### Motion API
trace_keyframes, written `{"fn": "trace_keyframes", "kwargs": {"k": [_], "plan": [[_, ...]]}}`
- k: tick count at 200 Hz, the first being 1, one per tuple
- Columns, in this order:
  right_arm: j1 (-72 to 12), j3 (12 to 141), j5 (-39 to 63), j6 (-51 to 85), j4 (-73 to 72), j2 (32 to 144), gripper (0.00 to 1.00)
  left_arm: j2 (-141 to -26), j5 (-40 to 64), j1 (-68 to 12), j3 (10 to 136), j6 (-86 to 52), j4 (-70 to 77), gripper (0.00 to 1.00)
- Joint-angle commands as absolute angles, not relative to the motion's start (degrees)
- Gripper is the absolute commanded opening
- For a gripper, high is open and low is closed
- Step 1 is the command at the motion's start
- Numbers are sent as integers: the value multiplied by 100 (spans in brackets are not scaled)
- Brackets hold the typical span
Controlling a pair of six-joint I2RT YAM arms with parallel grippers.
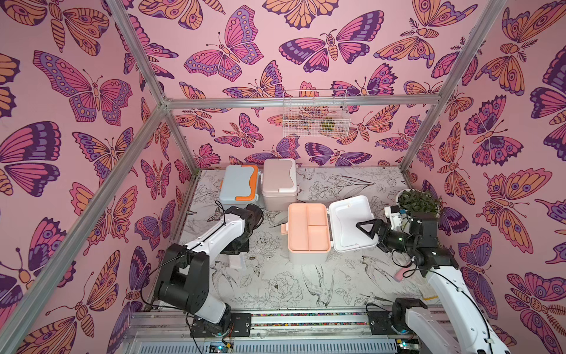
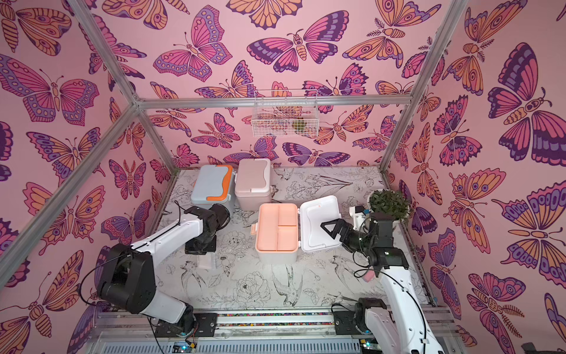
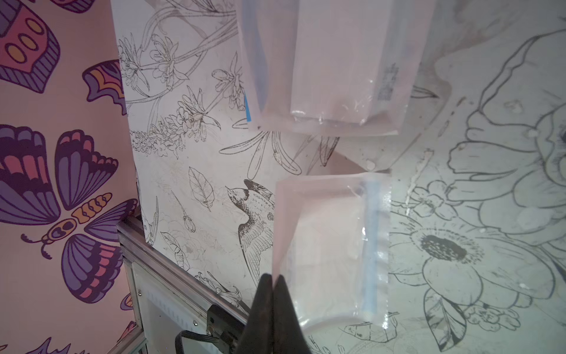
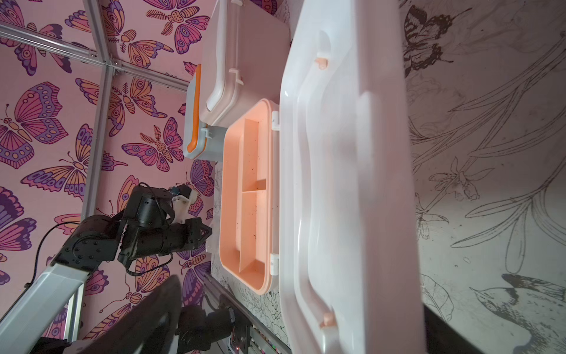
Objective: Open first aid kits and take out gauze
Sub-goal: Place the gauze at the center of the board.
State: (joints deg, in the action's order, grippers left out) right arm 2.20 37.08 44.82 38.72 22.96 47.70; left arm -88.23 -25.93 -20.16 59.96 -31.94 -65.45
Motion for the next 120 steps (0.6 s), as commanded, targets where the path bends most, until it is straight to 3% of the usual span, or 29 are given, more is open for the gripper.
{"fn": "trace_keyframes", "kwargs": {"k": [1, 7, 21, 32, 79, 120], "plan": [[167, 3755, 4505, 3749, 2408, 4662, 99, -8872, -2790, -1977, 6100, -3171, -6763, 0], [167, 3756, 4504, 3744, 2408, 4651, 99, -8877, -2790, -1978, 6100, -3171, -6776, 1], [167, 3762, 4500, 3749, 2427, 4642, 99, -8849, -2828, -1977, 6134, -3211, -6860, 21], [167, 3762, 4500, 3750, 2432, 4635, 99, -8791, -2840, -1975, 6143, -3225, -6911, 28], [167, 3771, 4483, 3745, 2461, 4580, 99, -8299, -2865, -1979, 6185, -3263, -6982, 33], [167, 3777, 4471, 3753, 2441, 4581, 99, -7571, -1093, -2147, 5889, -3137, -5870, 37]]}}
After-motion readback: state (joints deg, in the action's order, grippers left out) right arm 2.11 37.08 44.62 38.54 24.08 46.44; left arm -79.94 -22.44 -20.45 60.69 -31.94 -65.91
